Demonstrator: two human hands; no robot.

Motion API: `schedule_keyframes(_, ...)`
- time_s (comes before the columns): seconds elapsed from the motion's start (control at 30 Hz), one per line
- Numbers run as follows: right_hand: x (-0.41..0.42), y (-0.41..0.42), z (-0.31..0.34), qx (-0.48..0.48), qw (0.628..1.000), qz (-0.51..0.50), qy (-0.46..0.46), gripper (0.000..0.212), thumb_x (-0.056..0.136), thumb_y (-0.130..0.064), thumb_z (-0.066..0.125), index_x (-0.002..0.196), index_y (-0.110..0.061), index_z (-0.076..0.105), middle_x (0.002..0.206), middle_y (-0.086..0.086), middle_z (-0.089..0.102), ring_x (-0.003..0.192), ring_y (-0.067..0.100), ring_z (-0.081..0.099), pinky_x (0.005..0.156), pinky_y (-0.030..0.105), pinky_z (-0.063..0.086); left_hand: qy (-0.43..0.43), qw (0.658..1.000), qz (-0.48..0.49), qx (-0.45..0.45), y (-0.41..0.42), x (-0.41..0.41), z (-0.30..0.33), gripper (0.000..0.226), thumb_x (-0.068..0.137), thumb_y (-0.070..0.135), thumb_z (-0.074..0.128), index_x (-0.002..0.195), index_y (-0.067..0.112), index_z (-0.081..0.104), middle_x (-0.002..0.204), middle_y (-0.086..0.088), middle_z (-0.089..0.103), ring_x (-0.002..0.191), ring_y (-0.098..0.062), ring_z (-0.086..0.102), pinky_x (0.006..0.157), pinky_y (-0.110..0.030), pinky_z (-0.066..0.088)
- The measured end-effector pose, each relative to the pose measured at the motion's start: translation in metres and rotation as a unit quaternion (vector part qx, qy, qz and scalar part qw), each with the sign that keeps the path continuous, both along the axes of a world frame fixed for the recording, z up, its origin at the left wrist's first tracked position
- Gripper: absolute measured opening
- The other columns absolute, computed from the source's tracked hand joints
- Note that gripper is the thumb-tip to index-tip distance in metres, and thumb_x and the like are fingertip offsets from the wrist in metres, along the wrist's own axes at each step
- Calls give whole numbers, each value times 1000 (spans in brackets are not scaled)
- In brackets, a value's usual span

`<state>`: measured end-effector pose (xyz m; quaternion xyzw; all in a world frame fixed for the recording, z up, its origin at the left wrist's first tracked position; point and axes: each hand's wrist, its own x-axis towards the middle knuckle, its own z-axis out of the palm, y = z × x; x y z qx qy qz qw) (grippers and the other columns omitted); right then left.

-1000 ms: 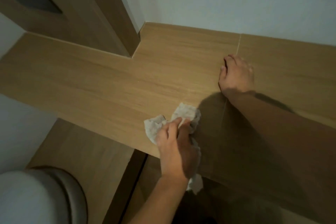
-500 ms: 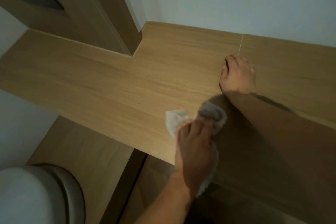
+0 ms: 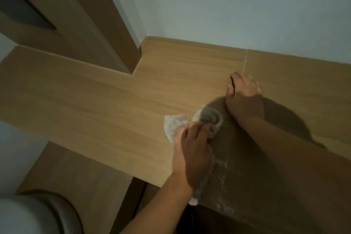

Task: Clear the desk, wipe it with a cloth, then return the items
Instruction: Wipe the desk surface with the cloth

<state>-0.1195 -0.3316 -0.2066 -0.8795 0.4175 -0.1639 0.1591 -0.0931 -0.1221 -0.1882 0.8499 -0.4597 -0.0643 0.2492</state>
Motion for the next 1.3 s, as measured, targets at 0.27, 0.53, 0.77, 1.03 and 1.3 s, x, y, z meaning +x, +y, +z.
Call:
schedule_keyframes(0.27, -1, 0, 3, 9, 999, 3, 50, 43, 104, -30, 37, 142, -11, 46, 147, 11, 45, 137, 29, 38, 119, 47, 23, -79, 956, 277, 49, 8, 167, 0, 46, 90, 19, 44, 131, 3, 59, 123, -25, 59, 106, -42, 50, 95, -49, 36)
schedule_keyframes(0.53, 1, 2, 4, 15, 1000, -13, 11, 44, 98, -23, 38, 133, -3, 56, 138, 18, 55, 134, 34, 45, 114, 49, 31, 36, 998, -45, 14, -29, 78, 6, 48, 88, 27, 42, 132, 21, 61, 125, -8, 59, 109, -25, 47, 95, -40, 44)
schedule_keyframes(0.77, 0, 0, 3, -2, 1000, -7, 27, 47, 93, -18, 36, 133, -5, 56, 139, 13, 54, 135, 31, 43, 112, 49, 32, 30, 969, 246, -1, -124, 222, 20, 45, 104, 19, 42, 148, 8, 42, 151, -16, 38, 133, -36, 35, 110, -39, 24)
schedule_keyframes(1.03, 1, -1, 2, -4, 998, -9, 67, 55, 89, -24, 32, 138, -8, 52, 142, 12, 52, 135, 28, 41, 116, 46, 28, -27, 993, -107, 45, -172, 175, 3, 49, 87, 16, 44, 131, 13, 64, 131, -11, 64, 112, -38, 54, 99, -44, 40)
schedule_keyframes(1.3, 2, -2, 5, 5, 997, 3, 82, 60, 88, -26, 25, 140, -8, 51, 143, 13, 50, 138, 30, 40, 116, 47, 27, -52, 998, 21, 23, -34, 203, -3, 44, 99, 22, 41, 135, 5, 59, 137, -15, 59, 125, -35, 52, 111, -45, 34)
